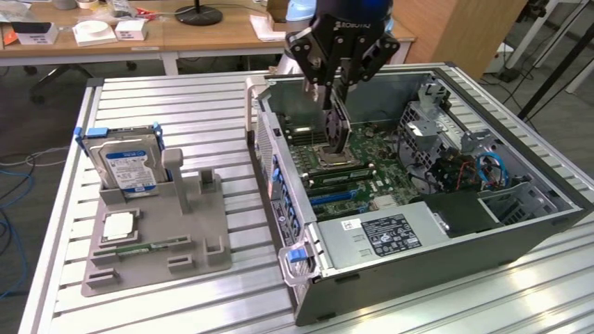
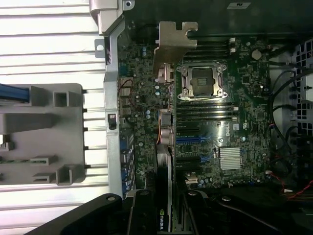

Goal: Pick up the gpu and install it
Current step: 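Pick up the gpu and move the gpu toward the slot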

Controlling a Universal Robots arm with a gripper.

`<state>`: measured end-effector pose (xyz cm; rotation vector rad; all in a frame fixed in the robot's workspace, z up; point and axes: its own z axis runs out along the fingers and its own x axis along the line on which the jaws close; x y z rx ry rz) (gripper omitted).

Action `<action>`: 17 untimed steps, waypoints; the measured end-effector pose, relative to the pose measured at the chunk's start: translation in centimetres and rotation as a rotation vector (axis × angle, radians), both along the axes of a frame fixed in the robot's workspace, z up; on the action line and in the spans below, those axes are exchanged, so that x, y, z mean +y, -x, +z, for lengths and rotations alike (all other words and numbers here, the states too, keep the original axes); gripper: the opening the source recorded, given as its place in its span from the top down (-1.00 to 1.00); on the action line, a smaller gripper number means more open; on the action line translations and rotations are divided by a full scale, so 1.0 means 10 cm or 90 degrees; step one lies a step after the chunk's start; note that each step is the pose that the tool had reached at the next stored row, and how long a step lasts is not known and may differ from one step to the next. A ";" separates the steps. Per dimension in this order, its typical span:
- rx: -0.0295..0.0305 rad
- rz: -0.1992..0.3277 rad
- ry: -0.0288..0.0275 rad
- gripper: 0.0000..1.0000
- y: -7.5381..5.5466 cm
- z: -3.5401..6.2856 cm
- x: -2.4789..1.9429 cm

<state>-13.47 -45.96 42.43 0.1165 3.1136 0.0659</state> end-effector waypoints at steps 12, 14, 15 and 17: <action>0.0000 0.000 0.0000 0.47 -0.07 0.000 0.000; 0.0000 0.000 0.0000 0.47 -0.08 0.000 0.000; 0.0000 0.000 0.0000 0.47 -0.09 0.000 0.000; 0.0000 0.000 0.0000 0.47 -0.10 0.000 0.000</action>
